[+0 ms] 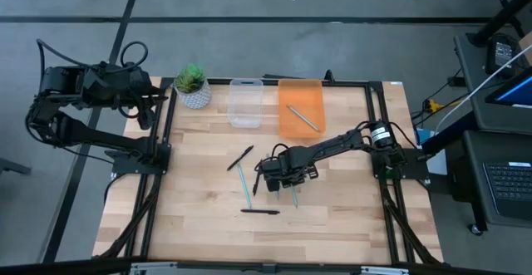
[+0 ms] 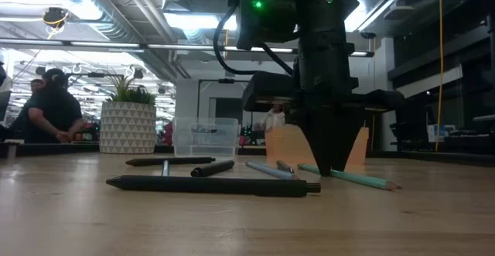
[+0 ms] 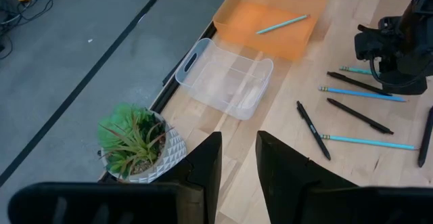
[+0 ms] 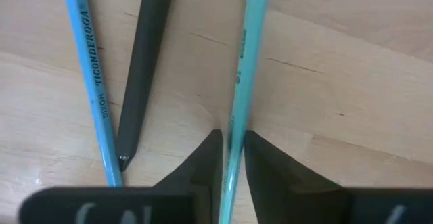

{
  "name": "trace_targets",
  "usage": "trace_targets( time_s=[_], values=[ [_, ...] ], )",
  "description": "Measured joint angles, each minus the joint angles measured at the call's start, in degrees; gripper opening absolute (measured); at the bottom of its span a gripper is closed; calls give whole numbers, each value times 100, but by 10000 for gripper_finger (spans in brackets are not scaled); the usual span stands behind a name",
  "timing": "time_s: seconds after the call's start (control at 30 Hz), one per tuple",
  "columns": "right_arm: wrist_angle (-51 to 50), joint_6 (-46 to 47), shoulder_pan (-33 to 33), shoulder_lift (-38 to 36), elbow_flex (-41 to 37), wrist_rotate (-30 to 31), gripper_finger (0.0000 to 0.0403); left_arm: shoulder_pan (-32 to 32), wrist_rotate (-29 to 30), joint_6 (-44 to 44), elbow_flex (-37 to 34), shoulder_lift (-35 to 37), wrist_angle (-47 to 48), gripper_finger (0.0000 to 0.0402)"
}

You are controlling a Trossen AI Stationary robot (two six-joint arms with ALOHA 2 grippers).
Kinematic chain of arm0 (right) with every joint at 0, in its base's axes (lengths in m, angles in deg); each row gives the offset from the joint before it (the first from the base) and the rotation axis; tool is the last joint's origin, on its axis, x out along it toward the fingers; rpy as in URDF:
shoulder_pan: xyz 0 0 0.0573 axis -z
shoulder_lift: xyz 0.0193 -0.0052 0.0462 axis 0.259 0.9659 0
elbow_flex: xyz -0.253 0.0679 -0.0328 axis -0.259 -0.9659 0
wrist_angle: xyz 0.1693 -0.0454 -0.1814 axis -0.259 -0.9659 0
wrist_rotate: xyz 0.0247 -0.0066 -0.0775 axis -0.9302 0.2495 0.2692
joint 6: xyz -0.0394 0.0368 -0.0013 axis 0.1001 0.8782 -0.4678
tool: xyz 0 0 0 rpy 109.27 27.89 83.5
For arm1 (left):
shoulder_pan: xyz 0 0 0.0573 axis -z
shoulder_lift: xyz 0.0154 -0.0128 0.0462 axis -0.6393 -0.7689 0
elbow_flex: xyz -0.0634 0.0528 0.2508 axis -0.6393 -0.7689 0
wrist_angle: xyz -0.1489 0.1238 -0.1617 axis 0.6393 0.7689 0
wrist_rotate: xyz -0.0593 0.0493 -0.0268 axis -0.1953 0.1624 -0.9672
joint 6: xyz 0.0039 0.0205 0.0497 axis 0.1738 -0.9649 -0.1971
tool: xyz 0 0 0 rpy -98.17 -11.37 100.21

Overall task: Sort pens & pencils
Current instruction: Put the light green pencil into the orange bin

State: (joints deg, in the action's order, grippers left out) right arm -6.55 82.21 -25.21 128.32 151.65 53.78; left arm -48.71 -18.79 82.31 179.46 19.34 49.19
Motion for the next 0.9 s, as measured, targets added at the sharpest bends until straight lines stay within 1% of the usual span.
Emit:
trace_targets(
  time_s=[0.23,0.57,0.77,0.9],
  values=[
    [-4,0,-2,-31,-9,0,40,0,0,1,0,0,0,86],
    [-157,0,-13,-165,-3,-37,38,0,0,-1,0,-2,-1,86],
    [-453,-12,-7,-192,305,-22,37,-2,0,1,0,-2,0,86],
    [-940,-147,-7,-199,656,-57,37,-2,0,0,0,-2,0,86]
  ],
)
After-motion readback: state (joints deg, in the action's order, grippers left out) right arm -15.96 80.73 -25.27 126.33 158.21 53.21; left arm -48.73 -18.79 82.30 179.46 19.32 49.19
